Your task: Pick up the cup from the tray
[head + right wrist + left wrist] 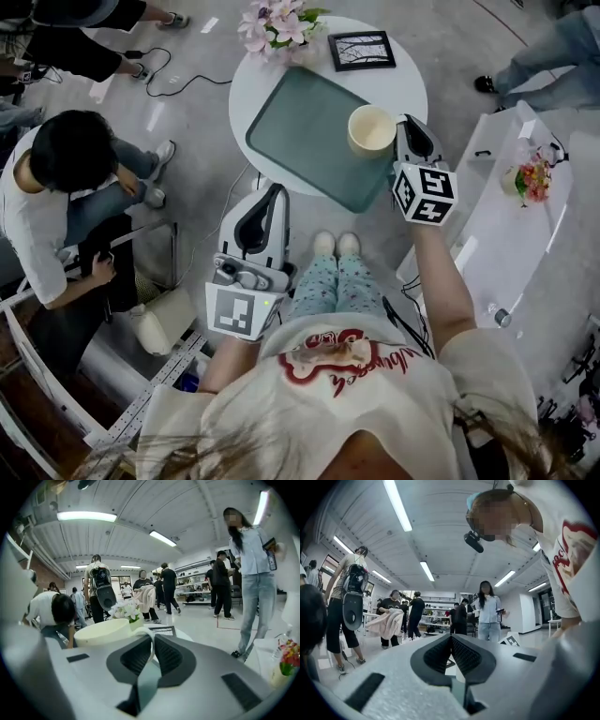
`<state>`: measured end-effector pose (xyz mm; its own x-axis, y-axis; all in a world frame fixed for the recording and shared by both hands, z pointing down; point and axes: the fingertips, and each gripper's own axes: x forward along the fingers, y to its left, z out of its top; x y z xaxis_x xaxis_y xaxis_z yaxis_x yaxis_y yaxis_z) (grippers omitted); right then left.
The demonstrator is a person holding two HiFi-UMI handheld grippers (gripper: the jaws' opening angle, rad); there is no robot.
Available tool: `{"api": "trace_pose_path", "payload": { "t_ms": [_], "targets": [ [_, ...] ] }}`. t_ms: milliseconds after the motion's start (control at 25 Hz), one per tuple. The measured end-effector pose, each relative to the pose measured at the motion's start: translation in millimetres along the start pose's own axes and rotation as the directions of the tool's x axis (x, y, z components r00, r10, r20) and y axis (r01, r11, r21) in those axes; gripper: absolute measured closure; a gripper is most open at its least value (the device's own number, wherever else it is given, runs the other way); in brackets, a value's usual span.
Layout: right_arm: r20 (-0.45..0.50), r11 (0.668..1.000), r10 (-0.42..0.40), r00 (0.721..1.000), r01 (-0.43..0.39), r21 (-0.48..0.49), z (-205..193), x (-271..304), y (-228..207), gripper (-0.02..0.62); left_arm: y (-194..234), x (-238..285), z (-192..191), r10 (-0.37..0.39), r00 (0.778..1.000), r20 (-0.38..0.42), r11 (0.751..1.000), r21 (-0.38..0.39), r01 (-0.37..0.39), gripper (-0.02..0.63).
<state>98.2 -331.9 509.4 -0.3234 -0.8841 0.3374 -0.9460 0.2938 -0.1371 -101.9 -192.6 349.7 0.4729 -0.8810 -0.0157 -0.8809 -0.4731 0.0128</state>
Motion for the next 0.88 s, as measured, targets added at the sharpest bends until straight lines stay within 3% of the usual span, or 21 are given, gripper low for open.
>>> {"api": "trace_pose_path", "payload": {
  "t_ms": [400, 880],
  "targets": [
    [0.105, 0.991, 0.127, 0.986, -0.130, 0.024, 136.2, -91.6, 63.4, 0.554, 1.7, -2.5, 65.3, 0.003, 0.994, 0.112, 0.998, 0.068, -0.010, 0.594],
    [0.142, 0.983, 0.178, 0.974, -0.183, 0.021, 167.3, -149.2, 78.9, 0.554, -18.1, -13.2, 89.0, 0.029, 0.987, 0.158, 0.997, 0.071, -0.041, 0.594]
  ]
}}
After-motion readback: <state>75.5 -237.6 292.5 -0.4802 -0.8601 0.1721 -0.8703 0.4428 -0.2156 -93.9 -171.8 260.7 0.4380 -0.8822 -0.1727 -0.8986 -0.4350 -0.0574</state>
